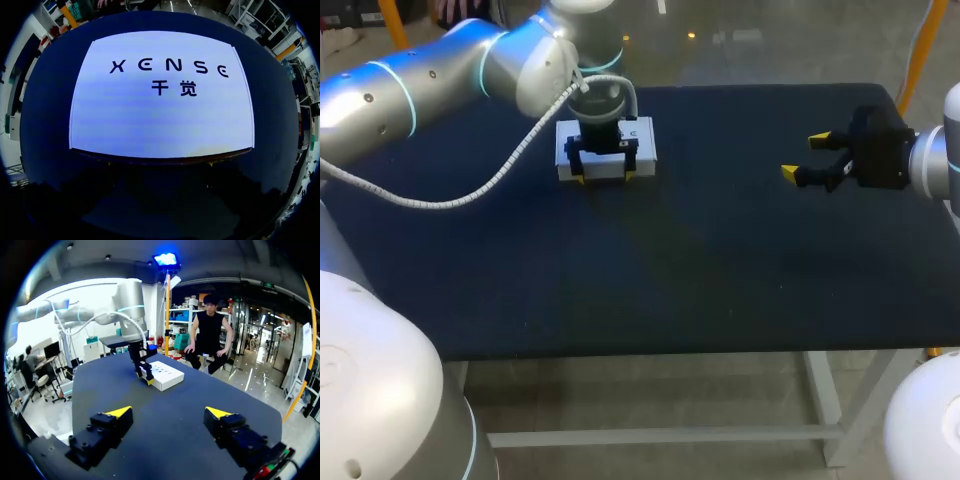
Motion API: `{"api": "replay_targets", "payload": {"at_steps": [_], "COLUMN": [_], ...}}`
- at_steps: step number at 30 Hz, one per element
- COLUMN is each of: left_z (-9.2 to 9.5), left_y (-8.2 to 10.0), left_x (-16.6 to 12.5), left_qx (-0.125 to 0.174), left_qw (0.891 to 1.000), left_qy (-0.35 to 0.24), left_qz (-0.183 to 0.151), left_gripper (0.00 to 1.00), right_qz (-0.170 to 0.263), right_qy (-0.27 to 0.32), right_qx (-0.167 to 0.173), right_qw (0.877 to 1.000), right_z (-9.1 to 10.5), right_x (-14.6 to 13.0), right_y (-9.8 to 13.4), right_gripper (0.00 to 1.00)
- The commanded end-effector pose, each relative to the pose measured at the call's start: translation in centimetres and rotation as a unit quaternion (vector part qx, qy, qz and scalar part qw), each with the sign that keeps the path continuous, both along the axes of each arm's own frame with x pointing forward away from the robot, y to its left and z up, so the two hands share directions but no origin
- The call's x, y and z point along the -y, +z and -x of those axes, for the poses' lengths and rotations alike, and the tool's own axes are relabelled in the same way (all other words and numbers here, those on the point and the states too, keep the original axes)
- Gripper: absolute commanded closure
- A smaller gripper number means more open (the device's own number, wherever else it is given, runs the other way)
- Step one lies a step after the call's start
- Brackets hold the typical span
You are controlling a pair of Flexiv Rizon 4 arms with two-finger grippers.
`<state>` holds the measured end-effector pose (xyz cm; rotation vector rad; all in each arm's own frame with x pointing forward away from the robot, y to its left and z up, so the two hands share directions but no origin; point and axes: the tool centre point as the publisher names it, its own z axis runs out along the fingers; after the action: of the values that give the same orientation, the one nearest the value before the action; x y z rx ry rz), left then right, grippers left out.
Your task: Assemble the packaging by folding the flat box into shape, placing the metal phone stand inside, and closing the box properly
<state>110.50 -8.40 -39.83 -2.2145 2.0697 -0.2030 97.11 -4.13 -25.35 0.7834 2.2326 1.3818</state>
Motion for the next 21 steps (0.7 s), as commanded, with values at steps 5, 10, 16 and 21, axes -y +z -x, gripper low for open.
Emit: {"api": "replay_targets", "payload": {"at_steps": [5,10,16,21], "left_z": [-4.4,-6.5,-8.7,-9.7], "left_y": [-0.4,-0.1,0.1,0.3], "left_x": [-0.5,-0.8,-1.2,-1.4], "left_qx": [-0.036,-0.034,-0.036,-0.035], "left_qw": [0.999,0.999,0.999,0.999], "left_qy": [-0.005,-0.007,-0.009,-0.011], "left_qz": [-0.003,-0.002,-0.003,0.000], "left_gripper": [0.00,0.00,0.00,0.00], "right_qz": [-0.003,-0.003,-0.003,-0.003], "right_qy": [0.002,0.002,0.002,0.002], "right_qx": [0.002,0.002,0.002,0.002], "right_qw": [1.000,1.000,1.000,1.000], "right_z": [0.1,0.1,0.1,0.1], "right_x": [0.1,0.1,0.1,0.1], "right_y": [-0.1,-0.1,-0.1,-0.1], "right_gripper": [0.00,0.00,0.00,0.00]}}
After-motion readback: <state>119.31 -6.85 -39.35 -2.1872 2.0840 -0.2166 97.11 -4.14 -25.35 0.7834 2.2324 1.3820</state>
